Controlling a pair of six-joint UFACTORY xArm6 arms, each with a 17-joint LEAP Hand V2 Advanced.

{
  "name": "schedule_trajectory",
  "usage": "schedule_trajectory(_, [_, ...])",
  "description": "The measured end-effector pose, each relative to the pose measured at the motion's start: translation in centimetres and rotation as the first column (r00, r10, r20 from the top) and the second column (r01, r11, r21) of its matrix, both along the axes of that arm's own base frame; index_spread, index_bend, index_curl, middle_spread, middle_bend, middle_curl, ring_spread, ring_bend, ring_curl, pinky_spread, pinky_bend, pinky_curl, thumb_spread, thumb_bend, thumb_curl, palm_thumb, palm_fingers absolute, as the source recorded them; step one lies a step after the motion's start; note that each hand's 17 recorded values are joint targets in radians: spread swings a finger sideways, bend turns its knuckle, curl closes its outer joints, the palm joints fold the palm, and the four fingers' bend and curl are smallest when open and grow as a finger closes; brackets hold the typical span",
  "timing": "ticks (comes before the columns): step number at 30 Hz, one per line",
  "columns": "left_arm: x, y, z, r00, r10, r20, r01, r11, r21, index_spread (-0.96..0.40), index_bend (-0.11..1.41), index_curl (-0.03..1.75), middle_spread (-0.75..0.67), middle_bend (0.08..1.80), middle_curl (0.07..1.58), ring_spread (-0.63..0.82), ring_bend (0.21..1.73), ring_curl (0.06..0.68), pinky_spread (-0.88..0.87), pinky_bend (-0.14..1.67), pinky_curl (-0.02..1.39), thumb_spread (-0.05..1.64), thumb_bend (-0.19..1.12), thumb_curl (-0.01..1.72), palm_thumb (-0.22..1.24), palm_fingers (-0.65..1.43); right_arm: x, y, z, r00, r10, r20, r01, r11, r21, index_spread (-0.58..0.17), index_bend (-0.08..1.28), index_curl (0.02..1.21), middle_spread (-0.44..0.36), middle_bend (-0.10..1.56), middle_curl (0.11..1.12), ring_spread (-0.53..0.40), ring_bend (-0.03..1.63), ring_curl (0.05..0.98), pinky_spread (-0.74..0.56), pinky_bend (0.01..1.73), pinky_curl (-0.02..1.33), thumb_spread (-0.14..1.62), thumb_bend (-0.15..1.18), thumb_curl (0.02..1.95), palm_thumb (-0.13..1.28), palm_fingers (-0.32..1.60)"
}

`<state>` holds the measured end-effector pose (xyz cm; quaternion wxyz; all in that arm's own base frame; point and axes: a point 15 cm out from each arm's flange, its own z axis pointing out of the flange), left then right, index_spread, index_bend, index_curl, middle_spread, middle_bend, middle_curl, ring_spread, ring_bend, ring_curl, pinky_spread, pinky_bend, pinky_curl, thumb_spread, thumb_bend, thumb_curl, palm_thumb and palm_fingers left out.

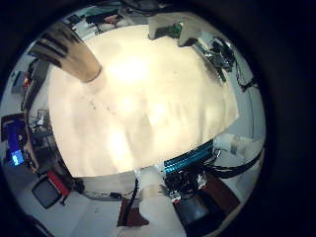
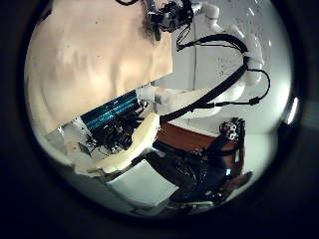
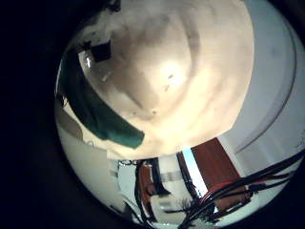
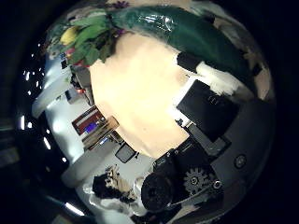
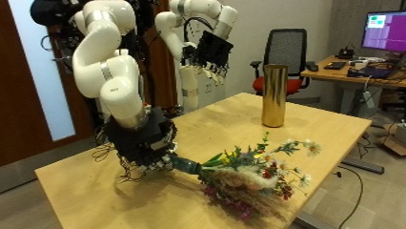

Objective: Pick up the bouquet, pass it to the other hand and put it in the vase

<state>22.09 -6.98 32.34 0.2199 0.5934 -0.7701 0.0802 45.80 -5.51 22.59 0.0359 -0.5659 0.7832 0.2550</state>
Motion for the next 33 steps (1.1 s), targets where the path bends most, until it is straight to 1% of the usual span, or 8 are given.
schedule_trajectory(6, [0.0, 0.3, 0.2, 1.0, 0.024, 0.002, -0.024, 1.0, -0.021, 0.2, 0.18, 0.36, 0.42, 0.21, 0.33, 0.57, 0.47, 0.198, 0.55, 0.18, 0.25, 0.96, -0.03, 0.3, 0.41, 0.2, -1.5, 2.2, 4.4, 0.991, 0.091, 0.102, -0.098, 0.993, 0.064, -0.256, 1.09, 0.81, -0.127, 1.31, 0.7, -0.189, 1.43, 0.589, -0.23, 1.33, 0.65, 0.51, 0.0, 0.77, 1.24, 1.15])
schedule_trajectory(12, [0.5, 0.0, 0.2, 0.999, 0.044, -0.009, -0.044, 0.998, -0.048, 0.2, 0.18, 0.36, 0.4, 0.22, 0.33, 0.56, 0.48, 0.196, 0.54, 0.18, 0.25, 0.97, -0.03, 0.3, 0.42, 0.22, -2.5, 3.2, 8.2, 0.974, 0.111, 0.199, -0.132, 0.987, 0.094, -0.243, 1.1, 0.83, -0.108, 1.33, 0.69, -0.186, 1.44, 0.602, -0.21, 1.3, 0.71, 0.36, -0.01, 0.84, 1.23, 1.14])
schedule_trajectory(20, [0.4, -0.1, 0.8, 0.998, 0.056, -0.009, -0.056, 0.996, -0.072, 0.2, 0.19, 0.37, 0.37, 0.2, 0.33, 0.55, 0.48, 0.192, 0.54, 0.19, 0.25, 0.99, -0.03, 0.3, 0.41, 0.22, -3.6, 3.3, 8.8, 0.973, 0.11, 0.201, -0.133, 0.986, 0.101, -0.239, 1.11, 0.83, -0.102, 1.35, 0.69, -0.185, 1.44, 0.612, -0.21, 1.24, 0.79, 0.27, -0.03, 0.89, 1.2, 1.14])
schedule_trajectory(23, [0.2, -0.2, 0.7, 0.998, 0.056, -0.01, -0.056, 0.996, -0.075, 0.2, 0.19, 0.38, 0.38, 0.2, 0.33, 0.55, 0.48, 0.189, 0.54, 0.19, 0.25, 0.99, -0.03, 0.3, 0.41, 0.22, -4.6, 3.6, 8.0, 0.98, 0.11, 0.168, -0.128, 0.987, 0.101, -0.241, 1.11, 0.84, -0.11, 1.35, 0.68, -0.184, 1.44, 0.612, -0.22, 1.25, 0.81, 0.38, -0.04, 0.88, 1.1, 1.15])
schedule_trajectory(24, [0.2, -0.1, 0.7, 0.998, 0.055, -0.012, -0.056, 0.996, -0.075, 0.2, 0.19, 0.38, 0.38, 0.19, 0.33, 0.55, 0.47, 0.187, 0.54, 0.19, 0.25, 0.99, -0.03, 0.3, 0.41, 0.22, -5.0, 3.8, 7.8, 0.982, 0.105, 0.157, -0.122, 0.987, 0.102, -0.246, 1.05, 0.83, -0.122, 1.32, 0.67, -0.192, 1.42, 0.601, -0.25, 1.23, 0.79, 0.5, -0.1, 0.85, 0.95, 1.11])
schedule_trajectory(28, [0.1, -0.2, 0.6, 0.999, 0.053, -0.012, -0.054, 0.995, -0.082, 0.2, 0.18, 0.37, 0.38, 0.21, 0.33, 0.55, 0.49, 0.189, 0.54, 0.18, 0.24, 1.0, -0.03, 0.3, 0.42, 0.23, -7.1, 4.3, 5.4, 0.991, 0.097, 0.094, -0.106, 0.99, 0.096, -0.26, 0.73, 0.77, -0.153, 1.14, 0.61, -0.22, 1.32, 0.552, -0.43, 1.14, 0.7, 0.83, -0.04, 0.71, 0.77, 0.86])
schedule_trajectory(29, [0.0, -0.2, 0.6, 0.999, 0.05, -0.015, -0.051, 0.995, -0.084, 0.2, 0.18, 0.38, 0.37, 0.21, 0.33, 0.55, 0.48, 0.188, 0.54, 0.18, 0.24, 1.0, -0.03, 0.3, 0.42, 0.22, -7.2, 4.0, 4.9, 0.991, 0.098, 0.09, -0.105, 0.991, 0.078, -0.255, 0.65, 0.76, -0.139, 1.08, 0.6, -0.222, 1.27, 0.546, -0.4, 1.06, 0.69, 0.92, -0.03, 0.67, 0.75, 0.54])
schedule_trajectory(33, [0.0, -0.2, 0.8, 0.999, 0.048, -0.01, -0.049, 0.995, -0.085, 0.2, 0.18, 0.38, 0.37, 0.2, 0.33, 0.55, 0.48, 0.185, 0.54, 0.18, 0.24, 1.0, -0.03, 0.3, 0.42, 0.22, -7.4, 3.2, 2.4, 0.994, 0.074, 0.078, -0.077, 0.997, 0.026, -0.224, 0.57, 0.66, -0.074, 0.98, 0.54, -0.163, 1.11, 0.452, -0.13, 0.78, 0.58, 1.03, -0.03, 0.57, 0.72, 0.2])
